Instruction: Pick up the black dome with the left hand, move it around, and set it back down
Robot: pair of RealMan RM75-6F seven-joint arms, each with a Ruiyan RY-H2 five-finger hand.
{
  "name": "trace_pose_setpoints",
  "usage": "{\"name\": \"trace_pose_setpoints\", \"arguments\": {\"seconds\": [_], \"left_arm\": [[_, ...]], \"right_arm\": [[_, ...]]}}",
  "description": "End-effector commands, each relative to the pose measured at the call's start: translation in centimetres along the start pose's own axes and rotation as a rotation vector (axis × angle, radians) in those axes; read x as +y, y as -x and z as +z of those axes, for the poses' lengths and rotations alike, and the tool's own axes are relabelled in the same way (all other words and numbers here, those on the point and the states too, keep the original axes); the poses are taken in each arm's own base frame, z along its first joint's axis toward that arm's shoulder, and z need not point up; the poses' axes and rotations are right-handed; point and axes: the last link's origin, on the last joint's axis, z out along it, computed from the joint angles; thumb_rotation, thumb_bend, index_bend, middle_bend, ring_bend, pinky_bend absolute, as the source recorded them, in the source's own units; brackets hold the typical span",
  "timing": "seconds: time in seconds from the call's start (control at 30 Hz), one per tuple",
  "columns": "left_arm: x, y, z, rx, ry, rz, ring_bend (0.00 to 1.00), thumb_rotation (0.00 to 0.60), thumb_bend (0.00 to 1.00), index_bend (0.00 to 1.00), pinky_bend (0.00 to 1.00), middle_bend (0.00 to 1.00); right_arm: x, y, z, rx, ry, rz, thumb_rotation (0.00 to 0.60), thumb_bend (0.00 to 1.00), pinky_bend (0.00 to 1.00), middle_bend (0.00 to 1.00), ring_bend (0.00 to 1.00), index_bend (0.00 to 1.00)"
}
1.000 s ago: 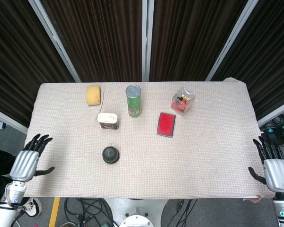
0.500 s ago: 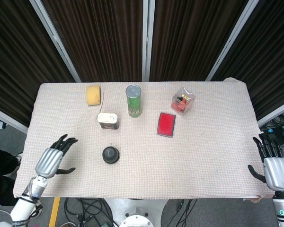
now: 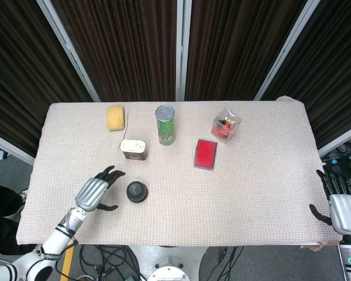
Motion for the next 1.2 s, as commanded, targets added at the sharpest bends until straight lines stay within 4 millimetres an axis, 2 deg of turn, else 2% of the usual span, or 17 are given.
{"name": "trace_pose_setpoints", "arguments": {"seconds": [0.03,0.37,0.83,1.2], "left_arm": [[0.3,0.5,0.5,-0.014,0.007,-0.013,0.05,0.6,0.0,0.14,0.23,0.15],[1.0,1.7,2.5,-0.048,0.035,-0.034,0.07,0.6,0.0,0.14,0.24,0.17],[2.0,3.2,4.0,-0.096,0.049,-0.042,0.08,0.6,0.0,0.15,0.25,0.17],[2.4,3.6,5.3,-0.114,0.057,0.022,0.08,0.6,0.0,0.15,0.25,0.21]], "right_arm": [[0.1,0.0,0.0,0.003,0.002,0.002,0.6,0.16,0.0,0.0,0.0,0.0],[0.0,0.2,0.1,-0.007,0.002,-0.003,0.6,0.16,0.0,0.0,0.0,0.0],[0.3,0.2,0.1,-0.01,0.009,0.0,0.6,0.16,0.0,0.0,0.0,0.0],[0.5,0.3,0.1,-0.007,0.013,0.003,0.6,0.16,0.0,0.0,0.0,0.0]]}}
